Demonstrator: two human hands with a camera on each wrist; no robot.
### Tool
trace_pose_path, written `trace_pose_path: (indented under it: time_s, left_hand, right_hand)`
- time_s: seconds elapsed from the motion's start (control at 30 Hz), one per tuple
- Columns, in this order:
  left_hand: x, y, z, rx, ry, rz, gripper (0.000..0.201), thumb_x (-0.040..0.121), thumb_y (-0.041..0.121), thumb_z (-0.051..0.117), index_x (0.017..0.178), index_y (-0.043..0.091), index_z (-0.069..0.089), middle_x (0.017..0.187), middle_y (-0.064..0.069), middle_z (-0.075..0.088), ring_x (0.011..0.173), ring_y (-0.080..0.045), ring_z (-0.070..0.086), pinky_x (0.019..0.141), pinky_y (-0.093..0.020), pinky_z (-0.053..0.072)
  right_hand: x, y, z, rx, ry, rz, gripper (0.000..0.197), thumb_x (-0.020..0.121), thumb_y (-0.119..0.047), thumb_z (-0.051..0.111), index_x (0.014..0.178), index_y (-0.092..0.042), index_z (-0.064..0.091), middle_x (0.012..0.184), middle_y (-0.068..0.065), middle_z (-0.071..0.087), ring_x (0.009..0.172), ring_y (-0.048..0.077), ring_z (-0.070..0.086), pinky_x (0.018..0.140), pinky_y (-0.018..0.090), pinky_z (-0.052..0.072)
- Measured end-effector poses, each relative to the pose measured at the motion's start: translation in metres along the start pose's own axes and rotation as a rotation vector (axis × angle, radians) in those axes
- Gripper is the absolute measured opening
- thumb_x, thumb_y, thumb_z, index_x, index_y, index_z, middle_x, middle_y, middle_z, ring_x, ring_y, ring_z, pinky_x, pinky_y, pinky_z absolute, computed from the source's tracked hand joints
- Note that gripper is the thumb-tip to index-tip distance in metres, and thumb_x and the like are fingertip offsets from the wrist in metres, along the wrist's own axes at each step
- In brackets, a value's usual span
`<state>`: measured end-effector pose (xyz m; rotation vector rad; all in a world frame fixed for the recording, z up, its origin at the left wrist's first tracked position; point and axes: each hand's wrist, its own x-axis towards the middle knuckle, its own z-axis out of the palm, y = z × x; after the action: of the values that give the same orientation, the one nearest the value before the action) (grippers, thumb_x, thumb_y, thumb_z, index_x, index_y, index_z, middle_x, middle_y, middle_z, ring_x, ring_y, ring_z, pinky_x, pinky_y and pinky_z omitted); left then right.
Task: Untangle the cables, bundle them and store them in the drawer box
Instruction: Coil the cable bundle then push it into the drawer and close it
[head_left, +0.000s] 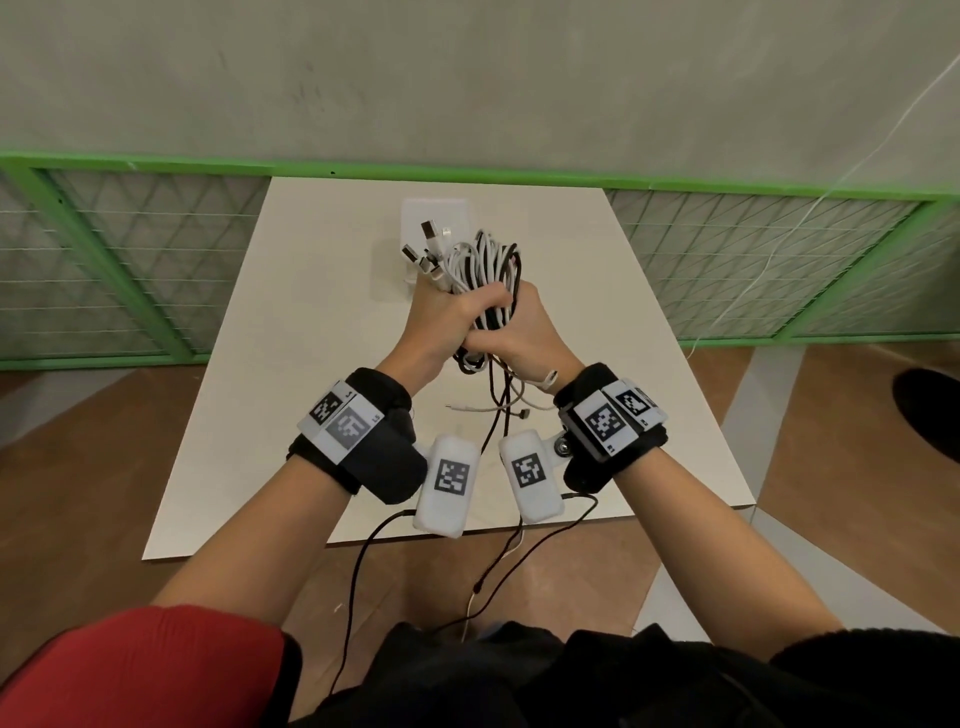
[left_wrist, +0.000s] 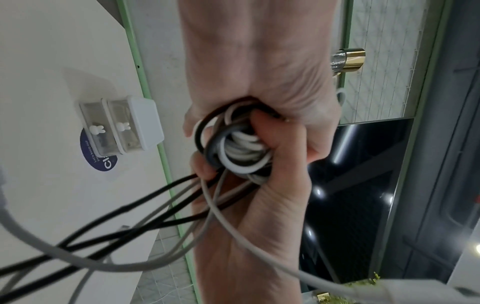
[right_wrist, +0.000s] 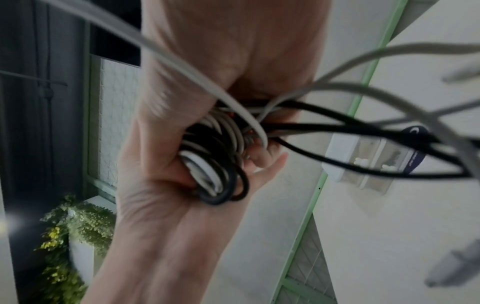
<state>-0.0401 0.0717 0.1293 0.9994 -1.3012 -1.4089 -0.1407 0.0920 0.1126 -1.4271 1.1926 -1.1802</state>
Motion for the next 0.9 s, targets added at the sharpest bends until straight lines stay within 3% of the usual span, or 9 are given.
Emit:
trace_pose_path:
  time_s: [0.13, 0.3, 0.4, 0.53, 0.6, 0.67, 0.77, 0.83, 0.9]
  left_hand:
    - [0.0, 0.002, 0.001, 0.022, -0.021, -0.01, 0.033, 0.063, 0.013, 0.063, 0.096, 0.006, 0.066, 0.091, -0.007, 0.069, 0.088, -0.013, 0.067, 0.083, -0.028, 0.053]
    - [0.003, 0.01, -0.001, 0.19, -0.112, -0.036, 0.037, 0.069, 0.019, 0.08, 0.101, 0.006, 0.066, 0.09, -0.003, 0.071, 0.084, -0.008, 0.069, 0.078, -0.022, 0.055]
    - [0.005, 0.014, 0.0, 0.262, -0.091, -0.035, 0.033, 0.069, 0.014, 0.077, 0.099, 0.002, 0.066, 0.092, -0.012, 0.072, 0.083, -0.015, 0.069, 0.075, -0.027, 0.055]
    - [0.005, 0.017, -0.001, 0.282, -0.064, -0.006, 0.061, 0.051, 0.025, 0.071, 0.103, -0.004, 0.058, 0.093, -0.021, 0.069, 0.085, -0.026, 0.07, 0.076, -0.048, 0.057]
    - [0.007, 0.017, -0.003, 0.286, -0.031, 0.027, 0.068, 0.045, 0.029, 0.07, 0.104, -0.003, 0.058, 0.093, -0.02, 0.069, 0.084, -0.027, 0.07, 0.073, -0.051, 0.057]
    - [0.011, 0.017, -0.007, 0.267, -0.002, 0.054, 0.055, 0.05, 0.022, 0.075, 0.099, 0.002, 0.063, 0.089, -0.011, 0.072, 0.081, -0.018, 0.071, 0.074, -0.04, 0.059]
    - [0.016, 0.021, -0.018, 0.065, 0.001, 0.067, 0.022, 0.066, -0.003, 0.07, 0.076, 0.016, 0.068, 0.073, 0.006, 0.073, 0.072, -0.013, 0.07, 0.069, -0.027, 0.057]
    - [0.018, 0.018, -0.022, -0.066, 0.0, 0.004, 0.016, 0.062, -0.001, 0.065, 0.071, 0.012, 0.065, 0.068, 0.005, 0.071, 0.064, -0.016, 0.068, 0.068, -0.03, 0.055]
    - [0.017, 0.013, -0.024, -0.152, 0.006, -0.067, 0.014, 0.058, 0.003, 0.062, 0.07, 0.008, 0.063, 0.065, 0.004, 0.067, 0.059, -0.016, 0.063, 0.065, -0.031, 0.053]
  right_hand:
    - [-0.001, 0.0, 0.004, 0.05, 0.058, -0.024, 0.034, 0.067, 0.018, 0.059, 0.078, -0.013, 0.052, 0.071, -0.004, 0.055, 0.06, -0.01, 0.058, 0.056, 0.01, 0.046]
    - [0.0, 0.002, 0.008, 0.02, 0.075, -0.041, 0.018, 0.062, 0.004, 0.054, 0.077, 0.014, 0.057, 0.068, 0.026, 0.06, 0.069, 0.013, 0.056, 0.064, 0.025, 0.046]
    - [0.003, 0.01, 0.005, 0.028, 0.109, -0.039, 0.026, 0.063, 0.0, 0.059, 0.088, 0.006, 0.06, 0.067, -0.002, 0.064, 0.07, 0.004, 0.062, 0.064, 0.019, 0.05]
    - [0.01, 0.017, 0.009, -0.03, 0.133, 0.025, 0.078, 0.057, -0.022, 0.073, 0.122, 0.013, 0.044, 0.106, 0.016, 0.064, 0.105, 0.025, 0.062, 0.083, 0.034, 0.055]
    - [0.01, 0.02, 0.009, -0.008, 0.124, -0.012, 0.078, 0.065, -0.005, 0.074, 0.132, 0.008, 0.035, 0.117, 0.015, 0.059, 0.11, 0.017, 0.059, 0.085, 0.028, 0.054]
    - [0.003, 0.025, 0.007, -0.002, 0.067, -0.022, 0.074, 0.073, 0.005, 0.071, 0.134, 0.004, 0.029, 0.111, 0.005, 0.059, 0.102, 0.007, 0.06, 0.083, 0.021, 0.051]
    - [-0.011, 0.036, 0.006, -0.109, -0.037, 0.052, 0.014, 0.089, -0.009, 0.06, 0.101, -0.007, 0.052, 0.063, -0.011, 0.052, 0.053, 0.0, 0.048, 0.054, 0.015, 0.04]
    - [-0.013, 0.034, -0.001, -0.119, -0.092, 0.087, 0.021, 0.095, -0.011, 0.048, 0.075, -0.012, 0.052, 0.049, -0.01, 0.04, 0.042, 0.001, 0.034, 0.047, 0.014, 0.03]
    - [-0.015, 0.029, -0.011, -0.147, -0.143, 0.12, 0.03, 0.096, -0.014, 0.047, 0.066, -0.013, 0.049, 0.05, -0.003, 0.038, 0.042, 0.005, 0.035, 0.048, 0.017, 0.032]
